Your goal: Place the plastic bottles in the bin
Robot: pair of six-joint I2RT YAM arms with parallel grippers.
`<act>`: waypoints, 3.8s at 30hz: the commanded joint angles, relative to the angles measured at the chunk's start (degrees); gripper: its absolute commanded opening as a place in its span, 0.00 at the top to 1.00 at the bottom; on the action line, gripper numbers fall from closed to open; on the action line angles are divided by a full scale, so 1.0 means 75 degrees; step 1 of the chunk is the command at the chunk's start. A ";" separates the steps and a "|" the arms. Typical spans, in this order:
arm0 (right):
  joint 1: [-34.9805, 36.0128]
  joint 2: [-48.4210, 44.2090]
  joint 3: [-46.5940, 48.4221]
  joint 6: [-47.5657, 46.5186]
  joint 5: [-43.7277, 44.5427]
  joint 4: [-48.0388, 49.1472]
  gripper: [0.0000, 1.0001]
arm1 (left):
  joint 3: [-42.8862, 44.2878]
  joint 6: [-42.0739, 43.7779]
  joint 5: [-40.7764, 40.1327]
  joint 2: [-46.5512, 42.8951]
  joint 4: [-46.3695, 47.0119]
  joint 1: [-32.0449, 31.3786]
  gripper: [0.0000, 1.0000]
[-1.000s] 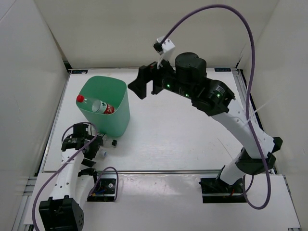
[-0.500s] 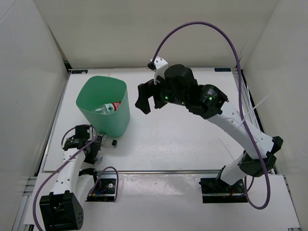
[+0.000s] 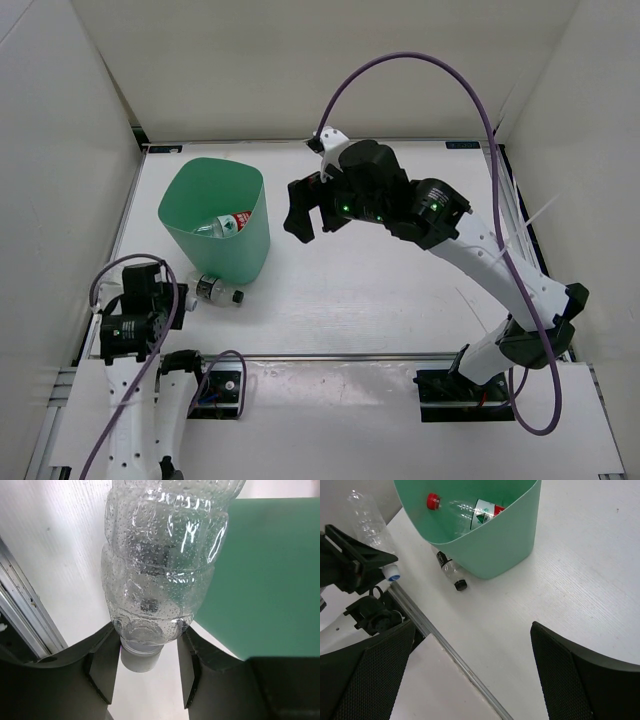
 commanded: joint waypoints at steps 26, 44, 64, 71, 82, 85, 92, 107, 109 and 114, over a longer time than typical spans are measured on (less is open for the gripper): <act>0.0028 -0.0432 -0.0297 0.0432 -0.0039 -0.0026 0.00 | 0.2997 0.3762 0.0677 0.3009 0.4098 -0.0928 0.89; 0.0028 -0.0069 0.0055 0.0503 -0.0039 -0.0389 0.00 | 0.3712 0.4548 -0.1642 0.4359 0.3563 -0.3166 0.20; 0.0028 -0.0139 -0.0273 0.0503 0.0101 -0.0459 0.00 | 0.0740 -0.1393 -0.2570 0.0014 0.1157 -0.2734 0.00; 0.0028 -0.0139 -0.0355 0.0363 0.0031 -0.0540 0.00 | -0.1780 -0.1818 -0.1775 -0.0633 0.2733 -0.2734 0.00; 0.0028 -0.0279 -0.0355 0.0141 0.0171 -0.0951 0.00 | -0.3973 -0.1464 -0.1644 -0.0060 0.5211 -0.2734 0.00; 0.0028 -0.0350 -0.0426 0.0140 0.0171 -0.1033 0.00 | -0.4335 -0.1265 -0.1459 0.0222 0.5925 -0.2547 0.00; 0.0028 -0.0421 -0.0426 0.0070 0.0242 -0.1198 0.00 | -0.4794 -0.0878 -0.0872 0.0937 0.6864 -0.1856 0.00; 0.0028 -0.0139 -0.0566 0.0139 -0.0039 -0.1116 0.00 | -0.3109 -0.0164 -0.0062 -0.0326 0.4517 -0.1234 0.54; 0.0028 0.0001 -0.0497 0.0140 -0.0179 -0.1022 0.00 | -0.2083 0.0059 -0.0539 -0.0841 0.3740 -0.1234 0.54; 0.0028 0.0072 -0.0496 0.0362 -0.0321 -0.0870 0.00 | 0.0241 0.1592 -0.1515 -0.0845 0.2903 -0.1234 0.57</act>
